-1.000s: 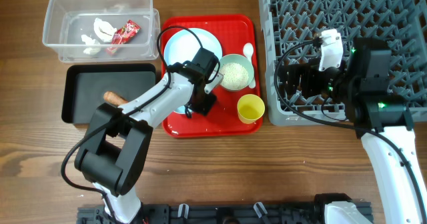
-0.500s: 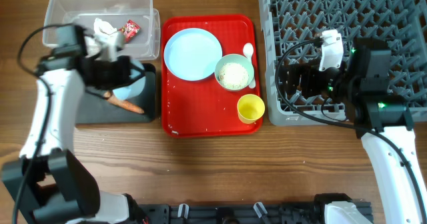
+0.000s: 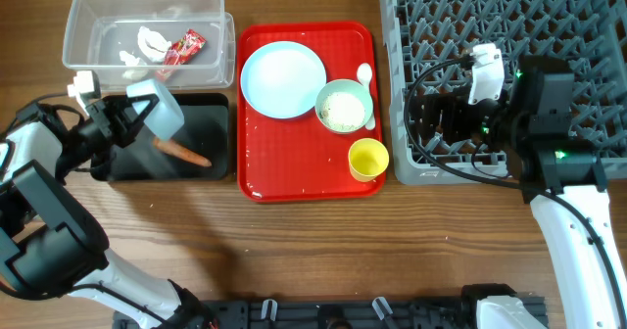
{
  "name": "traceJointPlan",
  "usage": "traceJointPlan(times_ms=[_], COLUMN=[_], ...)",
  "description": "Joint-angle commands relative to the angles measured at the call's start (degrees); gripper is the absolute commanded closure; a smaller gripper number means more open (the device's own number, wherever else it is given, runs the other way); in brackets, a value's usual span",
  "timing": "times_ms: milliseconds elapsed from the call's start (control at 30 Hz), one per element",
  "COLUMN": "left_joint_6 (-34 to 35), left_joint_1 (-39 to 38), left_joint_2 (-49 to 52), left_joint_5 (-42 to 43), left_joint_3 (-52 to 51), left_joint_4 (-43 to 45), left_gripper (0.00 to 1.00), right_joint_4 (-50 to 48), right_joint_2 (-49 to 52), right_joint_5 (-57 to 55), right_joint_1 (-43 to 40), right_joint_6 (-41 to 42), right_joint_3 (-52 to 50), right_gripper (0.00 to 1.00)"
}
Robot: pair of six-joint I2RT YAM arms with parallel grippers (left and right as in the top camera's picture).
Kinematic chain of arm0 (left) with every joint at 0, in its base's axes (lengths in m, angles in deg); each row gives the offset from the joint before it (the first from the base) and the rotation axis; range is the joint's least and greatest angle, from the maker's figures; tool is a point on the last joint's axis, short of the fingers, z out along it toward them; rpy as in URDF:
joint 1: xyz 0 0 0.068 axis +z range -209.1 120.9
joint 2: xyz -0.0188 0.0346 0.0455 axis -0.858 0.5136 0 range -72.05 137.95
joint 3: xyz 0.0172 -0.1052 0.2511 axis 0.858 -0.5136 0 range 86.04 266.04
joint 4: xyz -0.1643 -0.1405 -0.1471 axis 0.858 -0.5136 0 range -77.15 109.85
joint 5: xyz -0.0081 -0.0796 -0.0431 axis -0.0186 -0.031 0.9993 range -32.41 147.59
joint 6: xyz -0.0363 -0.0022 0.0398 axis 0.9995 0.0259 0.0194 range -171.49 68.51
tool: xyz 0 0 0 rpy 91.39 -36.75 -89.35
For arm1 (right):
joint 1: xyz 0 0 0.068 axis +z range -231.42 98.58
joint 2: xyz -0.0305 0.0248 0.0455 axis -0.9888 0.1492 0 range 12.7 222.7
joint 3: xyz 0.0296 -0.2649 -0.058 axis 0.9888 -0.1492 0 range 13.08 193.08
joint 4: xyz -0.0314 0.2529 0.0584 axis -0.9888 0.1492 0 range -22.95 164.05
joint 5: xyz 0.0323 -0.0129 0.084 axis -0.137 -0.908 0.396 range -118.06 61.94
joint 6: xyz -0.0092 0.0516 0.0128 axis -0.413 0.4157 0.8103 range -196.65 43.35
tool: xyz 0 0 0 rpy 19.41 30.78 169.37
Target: Sort waste into correct bins and load items into the dishwasher rack
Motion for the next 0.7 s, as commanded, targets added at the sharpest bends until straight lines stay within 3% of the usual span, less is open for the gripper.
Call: traceJointPlan(times_ms=[0, 100, 200, 400, 500, 600, 633, 667], left_joint_6=[1.03, 20.46, 29.14, 29.92, 30.03, 30.60, 30.58, 27.23], left_joint_1=[0.42, 0.42, 0.42, -0.94, -8.07, -21.38, -26.43, -34.56], left_joint_2=[0.15, 0.15, 0.15, -0.28, -3.87, -8.48, -9.18, -9.33], left_joint_5=[2.21, 2.16, 2.16, 2.16, -0.13, -19.98, -29.38, -44.59], left_joint_3=[-0.28, -0.28, -0.28, 1.16, 4.02, 6.43, 6.64, 6.64], left_joint_4=[2.40, 4.24, 4.81, 10.03, 19.34, 25.79, 27.30, 29.51], left_gripper=[0.96, 0.96, 0.96, 0.96, 0.96, 0.96, 0.96, 0.96], right_joint_4=[0.09, 0.24, 0.26, 0.55, 0.52, 1.03, 1.16, 1.18], right_joint_2=[0.33, 0.33, 0.35, 0.33, 0.33, 0.33, 0.33, 0.33], right_joint_5=[0.94, 0.92, 0.94, 0.92, 0.94, 0.94, 0.94, 0.94], right_joint_1=[0.09, 0.09, 0.09, 0.09, 0.09, 0.09, 0.09, 0.09], right_joint_6=[0.28, 0.28, 0.37, 0.37, 0.42, 0.42, 0.42, 0.42], right_joint_3=[1.27, 1.27, 1.27, 1.27, 1.27, 1.27, 1.27, 1.27], right_gripper=[0.00, 0.00, 0.00, 0.00, 0.00, 0.00, 0.00, 0.00])
